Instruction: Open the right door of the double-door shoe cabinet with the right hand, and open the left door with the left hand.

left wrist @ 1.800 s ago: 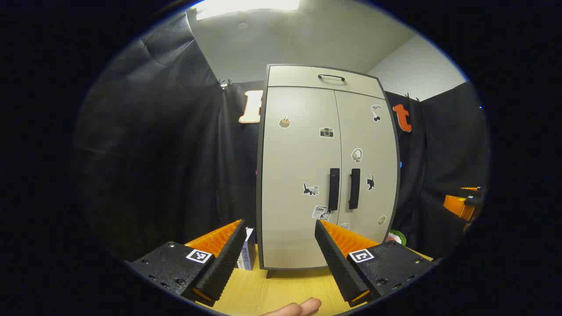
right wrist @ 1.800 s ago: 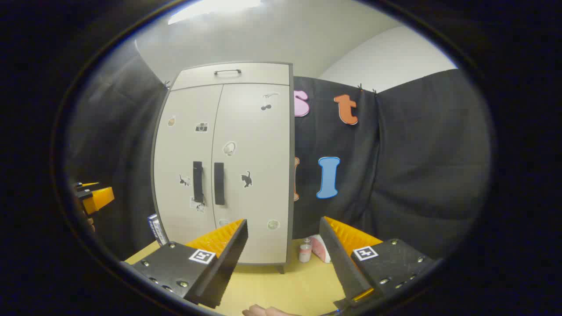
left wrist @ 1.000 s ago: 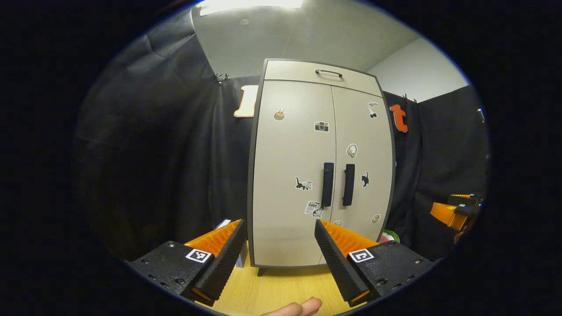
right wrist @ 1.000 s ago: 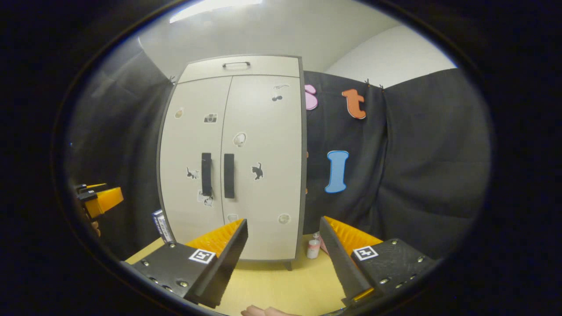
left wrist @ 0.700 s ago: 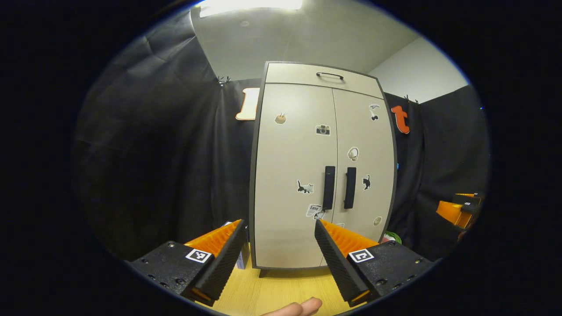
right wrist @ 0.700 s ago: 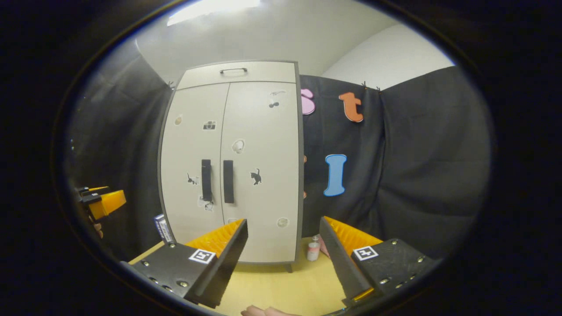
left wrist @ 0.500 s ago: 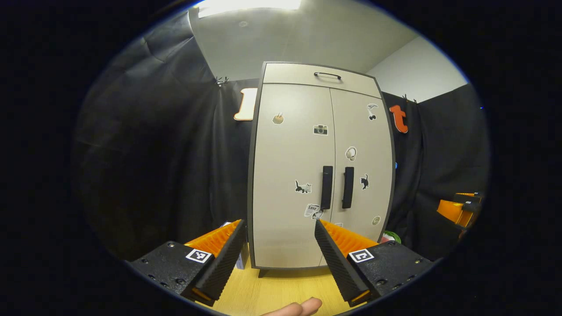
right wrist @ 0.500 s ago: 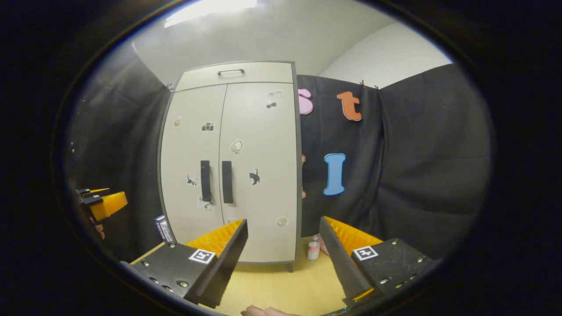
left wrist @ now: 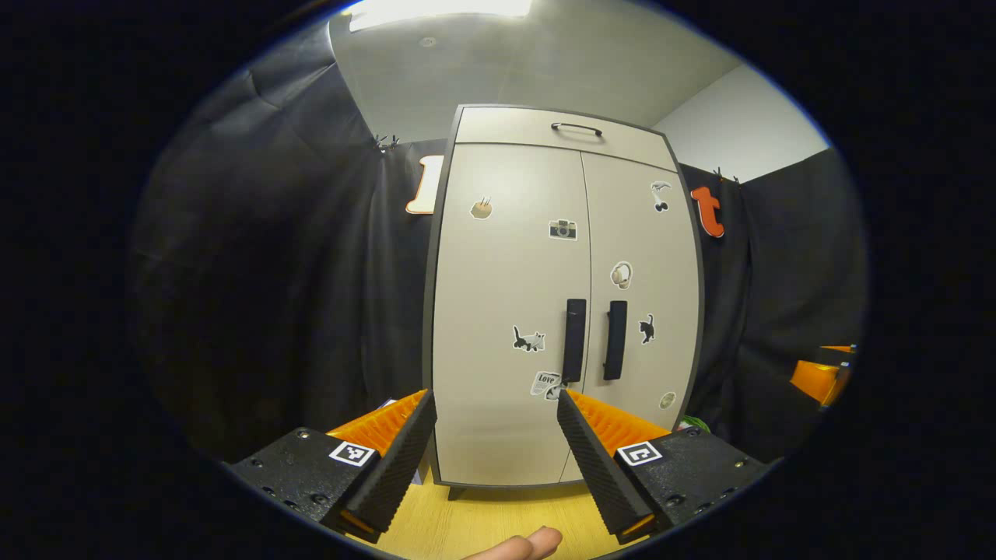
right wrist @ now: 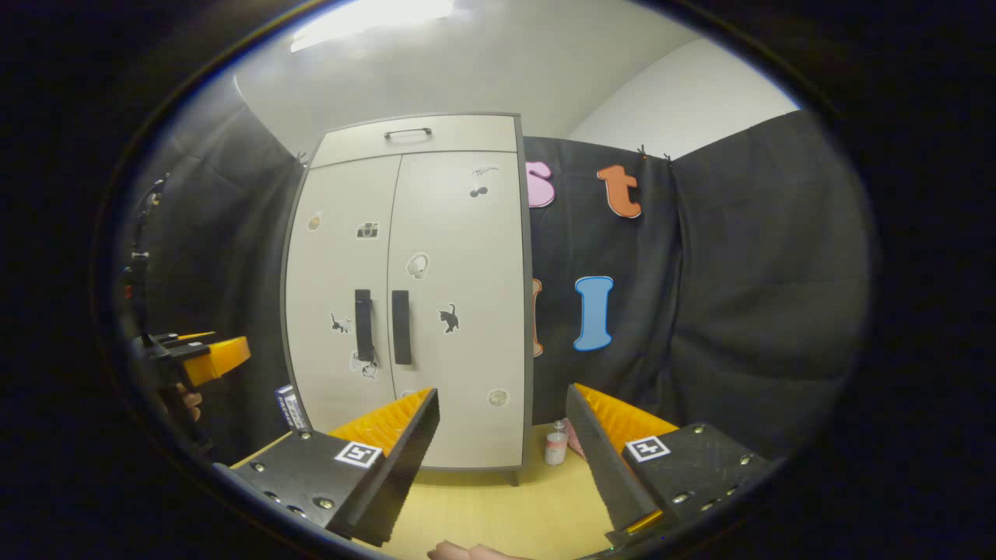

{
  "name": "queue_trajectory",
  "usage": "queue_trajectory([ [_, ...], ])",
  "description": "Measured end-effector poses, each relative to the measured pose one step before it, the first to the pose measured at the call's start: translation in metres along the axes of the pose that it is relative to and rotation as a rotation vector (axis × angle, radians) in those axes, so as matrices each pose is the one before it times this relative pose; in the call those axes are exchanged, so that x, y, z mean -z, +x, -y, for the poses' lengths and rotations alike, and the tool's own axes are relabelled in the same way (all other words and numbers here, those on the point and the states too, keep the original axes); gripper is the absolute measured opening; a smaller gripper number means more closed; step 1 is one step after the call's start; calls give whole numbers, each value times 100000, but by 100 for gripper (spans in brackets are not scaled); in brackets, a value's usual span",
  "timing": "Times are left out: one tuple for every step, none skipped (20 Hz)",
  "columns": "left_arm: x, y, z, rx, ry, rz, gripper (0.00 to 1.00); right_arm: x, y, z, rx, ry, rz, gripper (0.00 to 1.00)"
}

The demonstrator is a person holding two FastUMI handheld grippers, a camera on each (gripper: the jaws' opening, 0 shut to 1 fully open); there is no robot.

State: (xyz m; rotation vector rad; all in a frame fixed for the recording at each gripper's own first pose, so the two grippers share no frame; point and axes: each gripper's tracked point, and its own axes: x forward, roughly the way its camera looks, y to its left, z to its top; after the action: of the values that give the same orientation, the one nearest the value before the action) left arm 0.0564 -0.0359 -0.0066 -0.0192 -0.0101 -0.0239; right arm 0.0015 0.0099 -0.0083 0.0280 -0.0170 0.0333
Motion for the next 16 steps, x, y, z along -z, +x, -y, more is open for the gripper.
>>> queue_trajectory([
  [284,1085,417,302,-1045,-920,97,96,71,79,-516,-117,83,98],
  [484,1103,370,502,-1282,-1335,97,65,96,133,-469,-335,157,98],
  [387,1175,441,907,-1119,-595,98,-26,153,-32,-491,36,384,94],
  [564,858,395,1237,-724,-1497,98,5,284,-80,-613,789,568,94],
  [684,633,229,787,-35,-1904,98,-72,395,-184,-755,604,273,94],
  [672,521,-21,31,411,-2113,98,-81,570,-248,-968,312,315,98],
  [360,303,-110,-456,218,-551,95,-118,820,-396,-761,84,192,98],
  [170,214,-127,-312,202,220,98,11,959,-562,-1145,-261,-105,98],
  [106,11,-108,18,238,246,98,40,1068,-553,-1074,-289,-504,98],
  [97,-74,-142,-141,201,156,98,228,1003,-379,-617,74,-602,98],
  [-76,-41,-110,101,-477,423,98,215,993,-584,-768,290,-636,98],
  [-117,-66,91,668,-575,462,98,426,857,-524,-892,170,-926,98],
  [-91,-3,-11,221,-330,350,97,257,932,-600,-1217,494,-611,98],
  [143,-56,-32,332,676,-313,97,150,968,-512,-1137,1071,83,98],
  [41,-62,-183,-339,861,-83,97,-198,1000,-676,-1452,1296,845,98],
  [28,-223,-118,-173,680,134,97,86,1208,-504,-248,433,124,94],
])
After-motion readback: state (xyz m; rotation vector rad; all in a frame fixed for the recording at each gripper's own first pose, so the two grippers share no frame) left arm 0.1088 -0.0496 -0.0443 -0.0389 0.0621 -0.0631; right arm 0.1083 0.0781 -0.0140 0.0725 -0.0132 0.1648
